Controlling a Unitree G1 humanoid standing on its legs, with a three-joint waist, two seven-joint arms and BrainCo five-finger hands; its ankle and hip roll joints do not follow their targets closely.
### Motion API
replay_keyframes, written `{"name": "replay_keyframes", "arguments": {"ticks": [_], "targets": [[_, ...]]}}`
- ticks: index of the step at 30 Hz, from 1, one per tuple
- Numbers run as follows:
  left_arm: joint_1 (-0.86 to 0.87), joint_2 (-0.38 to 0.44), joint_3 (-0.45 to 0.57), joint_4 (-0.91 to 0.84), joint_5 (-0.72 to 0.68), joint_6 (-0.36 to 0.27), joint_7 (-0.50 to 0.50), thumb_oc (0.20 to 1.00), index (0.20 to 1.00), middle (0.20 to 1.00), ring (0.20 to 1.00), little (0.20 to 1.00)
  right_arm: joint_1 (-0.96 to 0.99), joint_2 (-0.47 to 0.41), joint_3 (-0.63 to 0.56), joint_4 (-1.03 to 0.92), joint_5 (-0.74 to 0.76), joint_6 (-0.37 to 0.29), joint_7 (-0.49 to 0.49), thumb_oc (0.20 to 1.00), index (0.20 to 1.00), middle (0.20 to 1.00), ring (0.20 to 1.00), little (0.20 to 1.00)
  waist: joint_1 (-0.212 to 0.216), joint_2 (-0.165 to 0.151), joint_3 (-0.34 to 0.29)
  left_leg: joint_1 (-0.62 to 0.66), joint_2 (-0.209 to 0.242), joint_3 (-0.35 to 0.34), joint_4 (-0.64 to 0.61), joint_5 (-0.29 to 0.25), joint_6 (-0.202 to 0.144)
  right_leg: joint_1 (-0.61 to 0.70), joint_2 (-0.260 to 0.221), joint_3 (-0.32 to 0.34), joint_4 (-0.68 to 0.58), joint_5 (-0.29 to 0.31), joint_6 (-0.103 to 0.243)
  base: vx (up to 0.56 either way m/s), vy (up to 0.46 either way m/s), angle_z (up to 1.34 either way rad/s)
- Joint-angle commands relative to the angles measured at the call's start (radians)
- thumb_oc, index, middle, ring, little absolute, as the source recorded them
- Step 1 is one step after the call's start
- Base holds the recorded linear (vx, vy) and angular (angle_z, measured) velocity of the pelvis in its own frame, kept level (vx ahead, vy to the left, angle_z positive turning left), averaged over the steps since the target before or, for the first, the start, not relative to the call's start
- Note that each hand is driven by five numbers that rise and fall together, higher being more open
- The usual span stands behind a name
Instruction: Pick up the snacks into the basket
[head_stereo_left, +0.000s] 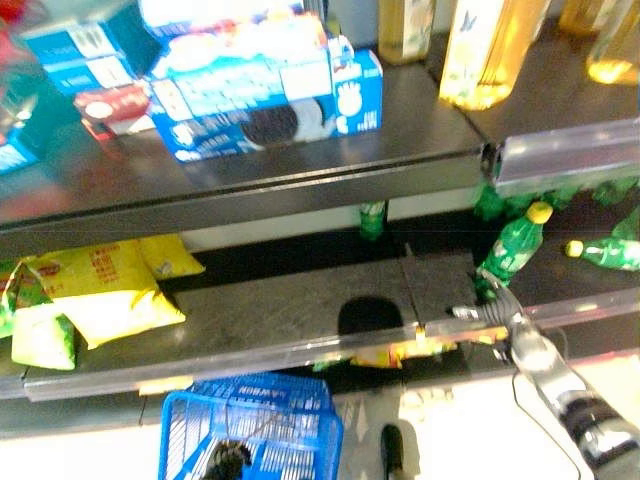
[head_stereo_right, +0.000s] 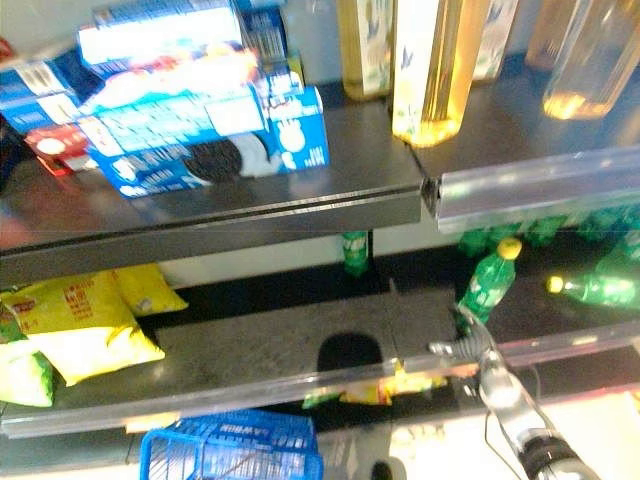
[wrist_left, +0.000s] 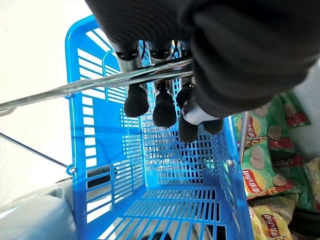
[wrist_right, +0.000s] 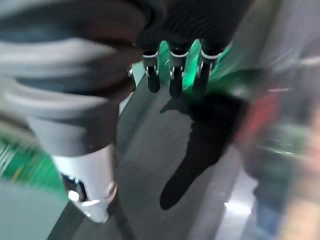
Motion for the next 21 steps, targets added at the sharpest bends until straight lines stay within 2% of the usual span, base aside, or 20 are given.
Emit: {"name": "replay_keyframes", "arguments": {"ticks": [1,5,10,21], "targets": [[0.026,0.063,-0.029,-0.015,-0.037,-0.021,0.028,0.200,0.200,0.200,0.200,0.200,-0.096,0.036,0.033,0.061,0.014,-0.042,-0.030,1.000,1.000,1.000,1.000,1.000,0.037,-0.044,-0.009,-0.088,-0.029,-0.018,0.021,0.042,0.019,-0.041,-0.065,0.062,0.248,-0.245,0.110,0.00,0.000,0.00],[0.017,0.051,-0.035,-0.002,-0.048,-0.016,0.031,0.200,0.200,0.200,0.200,0.200,-0.113,0.057,0.022,0.081,0.046,-0.043,-0.043,1.000,1.000,1.000,1.000,1.000,0.037,-0.034,0.004,-0.098,-0.033,-0.022,0.016,0.050,0.016,-0.061,-0.067,0.062,0.269,-0.253,0.106,0.00,-0.005,0.05],[0.027,0.027,-0.035,0.000,-0.038,-0.013,0.050,0.200,0.200,0.200,0.200,0.200,-0.022,0.106,-0.015,0.027,0.089,-0.053,-0.052,1.000,1.000,1.000,1.000,1.000,0.030,-0.018,0.014,-0.082,-0.035,-0.027,0.005,0.049,0.018,-0.052,-0.071,0.058,0.282,-0.265,0.106,0.03,-0.001,0.03],[0.016,0.032,-0.048,-0.021,-0.029,-0.023,0.065,0.200,0.200,0.200,0.200,0.200,-0.001,0.086,-0.097,0.036,0.143,-0.070,-0.093,1.000,1.000,1.000,1.000,1.000,0.026,0.004,0.033,-0.083,-0.045,-0.037,0.004,0.042,0.023,-0.062,-0.088,0.055,0.296,-0.266,0.113,0.00,0.010,0.02]]}}
